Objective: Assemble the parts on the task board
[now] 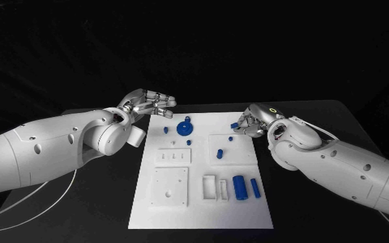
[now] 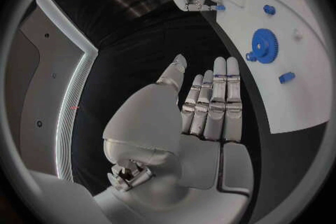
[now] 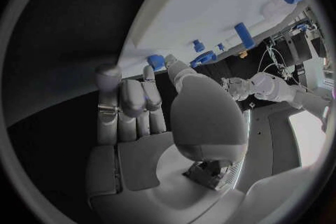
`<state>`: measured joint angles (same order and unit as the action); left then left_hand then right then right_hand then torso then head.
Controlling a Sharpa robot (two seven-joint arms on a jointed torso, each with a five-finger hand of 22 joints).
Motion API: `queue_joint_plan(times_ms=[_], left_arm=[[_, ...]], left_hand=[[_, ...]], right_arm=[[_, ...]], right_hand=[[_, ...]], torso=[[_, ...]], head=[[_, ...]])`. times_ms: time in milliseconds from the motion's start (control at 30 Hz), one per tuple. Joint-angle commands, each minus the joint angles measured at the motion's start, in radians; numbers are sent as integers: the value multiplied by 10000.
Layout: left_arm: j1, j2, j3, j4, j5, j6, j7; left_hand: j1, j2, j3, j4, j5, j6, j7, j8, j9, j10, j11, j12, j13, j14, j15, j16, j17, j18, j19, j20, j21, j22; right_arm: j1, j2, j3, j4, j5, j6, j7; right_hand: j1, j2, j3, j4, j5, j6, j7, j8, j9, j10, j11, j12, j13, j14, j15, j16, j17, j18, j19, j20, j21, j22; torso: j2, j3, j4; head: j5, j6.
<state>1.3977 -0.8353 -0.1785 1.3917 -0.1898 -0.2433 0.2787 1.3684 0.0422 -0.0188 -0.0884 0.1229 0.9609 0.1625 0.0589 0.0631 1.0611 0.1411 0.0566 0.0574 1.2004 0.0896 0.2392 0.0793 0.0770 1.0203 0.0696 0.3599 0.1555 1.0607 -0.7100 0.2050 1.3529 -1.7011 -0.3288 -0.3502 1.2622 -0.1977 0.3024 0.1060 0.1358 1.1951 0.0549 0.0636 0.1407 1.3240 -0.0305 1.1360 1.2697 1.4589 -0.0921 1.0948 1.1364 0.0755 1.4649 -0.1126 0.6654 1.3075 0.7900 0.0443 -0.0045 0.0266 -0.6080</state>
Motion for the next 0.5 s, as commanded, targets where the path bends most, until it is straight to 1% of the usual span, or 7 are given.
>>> queue_joint_plan(times_ms=[33,100,133,200,233,333,500], left_arm=[[1,20,7,13,-41,146,34],[1,21,7,12,-47,150,29],[1,21,7,11,-49,153,26],[1,21,7,10,-52,172,17],[1,21,7,9,-54,182,12],[1,20,7,4,-58,198,-2],[1,21,7,-3,-63,210,-15]], left_hand=[[24,43,1,-34,20,-88,10,30,10,-67,5,37,16,-69,2,-43,-16,-13,-72,30,50,-17],[38,44,7,-48,34,-98,11,29,9,-72,6,38,16,-70,2,-45,-17,-12,-72,29,53,-17],[38,44,7,-48,34,-98,11,29,9,-72,6,38,16,-70,2,-45,-17,-12,-72,29,53,-17],[38,44,7,-48,34,-98,11,29,9,-72,6,38,16,-70,2,-45,-17,-12,-72,29,53,-17],[38,44,7,-48,34,-98,11,29,9,-72,6,38,16,-70,2,-45,-17,-12,-72,29,53,-17],[39,36,6,-56,35,-114,14,26,7,-96,12,35,15,-74,6,-48,-18,-11,-76,31,54,-17],[39,36,6,-56,35,-114,14,26,7,-96,12,35,15,-74,6,-48,-18,-11,-76,31,54,-17]], right_arm=[[-6,21,0,-7,29,154,63],[-6,29,0,-8,34,166,72],[-6,32,0,-9,35,172,77],[-6,39,0,-11,40,189,93],[-5,43,0,-11,45,200,104],[-5,56,0,-6,55,236,135],[-5,73,0,5,72,329,181]], right_hand=[[175,105,403,-218,781,-179,71,-14,-235,-20,65,13,6,-24,47,-34,-18,-42,532,25,-56,685],[225,141,804,-574,1490,-252,129,-8,-442,-54,87,9,8,-28,57,-30,-16,-24,533,39,-53,692],[67,123,1020,-813,1617,-252,129,-13,-589,-64,90,13,9,-25,72,-26,-16,-8,532,50,-55,697],[-161,92,1260,-1158,2104,-326,179,5,-725,-72,117,27,13,-32,84,-23,-17,11,533,64,-42,709],[-192,92,1319,-1231,2307,-379,205,-8,-732,-79,115,22,10,-35,84,-28,-22,15,527,68,-53,708],[-350,53,1419,-1483,2655,-523,254,-11,-744,-90,136,21,1,-36,97,-19,-19,32,526,83,-50,715],[-514,69,1362,-1750,2808,-614,280,-15,-751,-99,153,32,-10,-42,114,-12,-24,52,523,102,-52,720]], torso=[[1,-1,-3],[-2,-1,-8],[-2,-1,-11],[-2,-1,-11],[0,2,-11],[-5,3,-12],[0,2,-4]], head=[[14,-2],[17,-6],[22,-6],[22,-6],[24,-8],[24,-12],[14,-17]])
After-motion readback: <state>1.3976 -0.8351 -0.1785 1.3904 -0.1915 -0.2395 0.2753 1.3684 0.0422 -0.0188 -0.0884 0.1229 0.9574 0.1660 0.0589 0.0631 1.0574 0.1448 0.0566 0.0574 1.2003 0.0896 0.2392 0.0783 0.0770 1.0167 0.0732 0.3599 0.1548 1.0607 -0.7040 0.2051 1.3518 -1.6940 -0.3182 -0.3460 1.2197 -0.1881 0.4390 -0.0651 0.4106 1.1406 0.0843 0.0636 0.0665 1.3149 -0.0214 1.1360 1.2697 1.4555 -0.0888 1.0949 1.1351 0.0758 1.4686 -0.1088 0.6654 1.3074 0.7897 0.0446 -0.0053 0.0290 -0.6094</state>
